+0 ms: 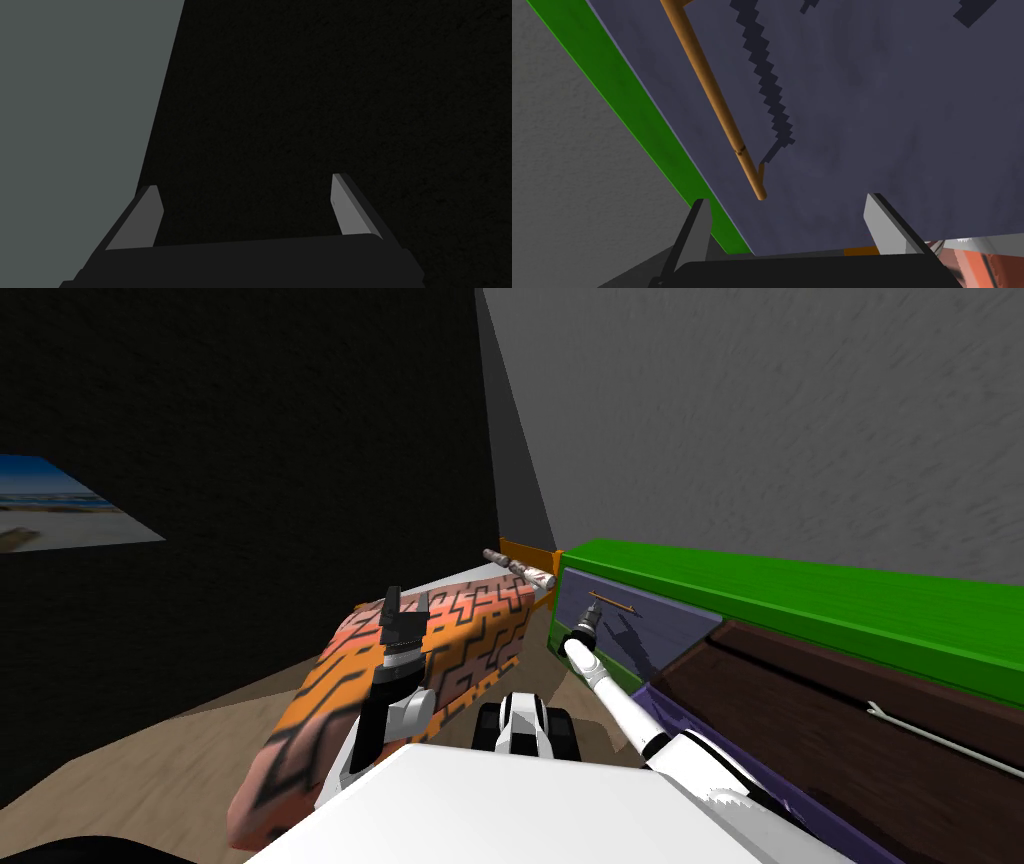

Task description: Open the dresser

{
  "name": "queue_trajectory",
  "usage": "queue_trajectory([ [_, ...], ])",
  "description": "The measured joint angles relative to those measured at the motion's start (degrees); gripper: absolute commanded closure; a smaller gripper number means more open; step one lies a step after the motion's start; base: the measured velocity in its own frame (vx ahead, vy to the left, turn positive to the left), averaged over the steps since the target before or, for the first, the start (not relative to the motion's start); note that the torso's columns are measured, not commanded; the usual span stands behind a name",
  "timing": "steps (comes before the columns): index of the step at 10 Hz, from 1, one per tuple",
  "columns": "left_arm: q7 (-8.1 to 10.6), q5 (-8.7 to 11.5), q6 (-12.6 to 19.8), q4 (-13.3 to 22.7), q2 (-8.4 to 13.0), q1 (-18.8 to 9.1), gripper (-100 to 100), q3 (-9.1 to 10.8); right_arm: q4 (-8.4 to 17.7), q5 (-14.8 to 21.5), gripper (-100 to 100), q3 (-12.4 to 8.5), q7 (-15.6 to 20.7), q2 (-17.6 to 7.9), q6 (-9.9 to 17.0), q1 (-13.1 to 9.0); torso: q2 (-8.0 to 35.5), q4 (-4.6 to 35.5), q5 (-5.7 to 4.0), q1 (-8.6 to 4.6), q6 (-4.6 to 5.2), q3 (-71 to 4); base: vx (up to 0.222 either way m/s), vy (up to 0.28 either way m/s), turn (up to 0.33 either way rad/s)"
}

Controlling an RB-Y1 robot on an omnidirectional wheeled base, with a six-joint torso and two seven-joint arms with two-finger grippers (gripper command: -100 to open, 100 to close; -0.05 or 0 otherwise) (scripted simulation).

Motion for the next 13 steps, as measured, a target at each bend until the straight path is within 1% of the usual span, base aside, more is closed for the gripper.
queue_trajectory([
  [1,0.0,0.0,0.0,0.0,0.0,0.0,0,0.0,1.25,0.08,-100,0.43,-0.51,-0.59,-1.36,-1.1,-0.07,-0.02,0.0,-0.01,-0.02,-0.05,-0.063,-0.075,0.12],
  [2,0.0,0.0,0.0,0.0,0.0,0.0,0,0.0,1.24,-0.01,-100,0.99,-0.83,-1.72,-2.92,-1.51,-0.03,-0.01,-0.03,-0.12,-0.01,-0.03,-0.048,-0.065,0.043],
  [3,0.0,0.0,0.0,0.0,0.0,0.0,0,0.0,1.08,-0.19,-100,1.17,-0.72,-2.27,-4.21,-1.81,-0.06,-0.02,-0.03,-0.09,0.01,-0.04,-0.045,-0.064,0.09],
  [4,0.0,0.0,0.0,0.0,0.0,0.0,0,0.0,0.32,-0.57,-100,1.41,-0.24,-3.27,-5.83,-1.95,-0.04,-0.01,-0.02,-0.08,-0.02,-0.04,-0.072,-0.085,0.115],
  [5,0.0,0.0,0.0,0.0,0.0,0.0,0,0.0,-0.01,-1.01,-100,1.81,0.33,-4.36,-7.6,-2.69,0.03,0.01,-0.03,-0.12,-0.01,0.01,-0.059,-0.061,0.046],
  [6,0.0,0.0,0.0,0.0,0.0,0.0,0,0.0,0.23,-1.12,-100,2.05,0.33,-4.94,-9.08,-3.17,-0.01,0.0,-0.01,-0.03,0.0,0.0,-0.058,-0.07,0.093],
  [7,0.0,0.0,0.0,0.0,0.0,0.0,0,0.0,1.24,-1.0,-100,2.6,-0.33,-5.8,-10.67,-4.1,-0.02,-0.01,-0.01,-0.07,-0.02,-0.02,-0.043,-0.061,0.046],
  [8,0.0,0.0,0.0,0.0,0.0,0.01,0,0.0,1.79,-0.85,-100,2.96,-0.9,-6.21,-11.77,-4.52,-0.07,-0.02,-0.01,-0.04,0.0,-0.05,-0.049,-0.062,0.071],
  [9,0.0,0.0,0.0,0.0,0.0,0.0,0,0.0,2.48,-1.01,-100,3.34,-1.26,-7.18,-13.35,-5.51,-0.05,-0.01,-0.01,-0.07,-0.02,-0.04,-0.047,-0.052,0.059],
  [12,0.0,0.0,0.0,0.0,0.0,0.01,0,0.0,2.99,-1.24,-100,4.29,-1.64,-9.08,-17.19,-6.78,-0.01,0.0,-0.02,-0.06,0.0,-0.01,-0.058,-0.06,0.081],
  [13,0.0,0.0,0.0,0.0,0.0,0.0,0,0.0,3.64,-1.16,-100,4.87,-2.12,-9.97,-18.58,-7.55,0.02,0.0,-0.01,-0.07,-0.02,0.0,-0.054,-0.047,0.059],
])
